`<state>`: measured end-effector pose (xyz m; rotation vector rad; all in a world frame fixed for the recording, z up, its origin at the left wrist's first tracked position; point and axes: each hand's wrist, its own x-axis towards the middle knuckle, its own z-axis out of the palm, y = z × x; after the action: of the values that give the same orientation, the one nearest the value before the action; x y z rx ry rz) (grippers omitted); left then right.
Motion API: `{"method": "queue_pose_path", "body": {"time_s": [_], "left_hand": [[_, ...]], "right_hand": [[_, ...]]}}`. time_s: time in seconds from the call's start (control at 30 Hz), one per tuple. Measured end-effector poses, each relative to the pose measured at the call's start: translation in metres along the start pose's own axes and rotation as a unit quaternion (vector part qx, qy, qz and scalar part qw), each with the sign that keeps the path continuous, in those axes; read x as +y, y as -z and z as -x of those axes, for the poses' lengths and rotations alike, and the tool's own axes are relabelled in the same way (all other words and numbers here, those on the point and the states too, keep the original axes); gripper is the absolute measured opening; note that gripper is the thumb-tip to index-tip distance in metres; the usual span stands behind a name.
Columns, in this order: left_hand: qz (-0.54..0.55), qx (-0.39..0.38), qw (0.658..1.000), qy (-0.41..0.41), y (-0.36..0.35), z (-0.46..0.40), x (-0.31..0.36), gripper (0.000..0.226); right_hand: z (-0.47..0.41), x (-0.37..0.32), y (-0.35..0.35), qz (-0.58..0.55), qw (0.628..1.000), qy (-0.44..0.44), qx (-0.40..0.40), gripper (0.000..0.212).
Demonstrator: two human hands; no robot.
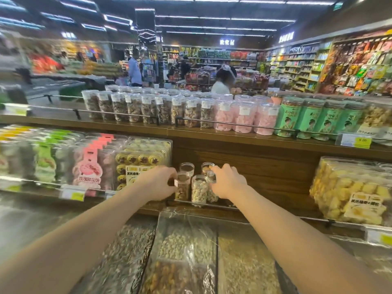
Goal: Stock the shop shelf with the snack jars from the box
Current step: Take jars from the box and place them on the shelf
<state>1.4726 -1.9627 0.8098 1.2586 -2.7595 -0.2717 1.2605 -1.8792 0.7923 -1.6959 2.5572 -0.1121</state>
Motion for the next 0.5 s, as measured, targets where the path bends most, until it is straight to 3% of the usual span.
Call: {"method": "queue_pose_path", "body": {"time_s": [0.23,0.37,0.5], "left_hand": [[-0.028,0.017,0.992,0.119,0.013,0.088,-0.007,0.04],[-0.006,0.022,0.979,0.202,0.013,0.153,-0.007,0.019],[0.002,0.038,0.956,0.292,0.007,0.237,-0.009,0.044]], "right_hand": [[0.032,-0.038,0.001,0.008,0.991,0.13,-0.02,0.064],[0.054,-0.069,-0.005,0.007,0.978,0.205,-0.039,0.066],[0.088,-0.109,-0.015,0.016,0.958,0.28,-0.069,0.065]]}}
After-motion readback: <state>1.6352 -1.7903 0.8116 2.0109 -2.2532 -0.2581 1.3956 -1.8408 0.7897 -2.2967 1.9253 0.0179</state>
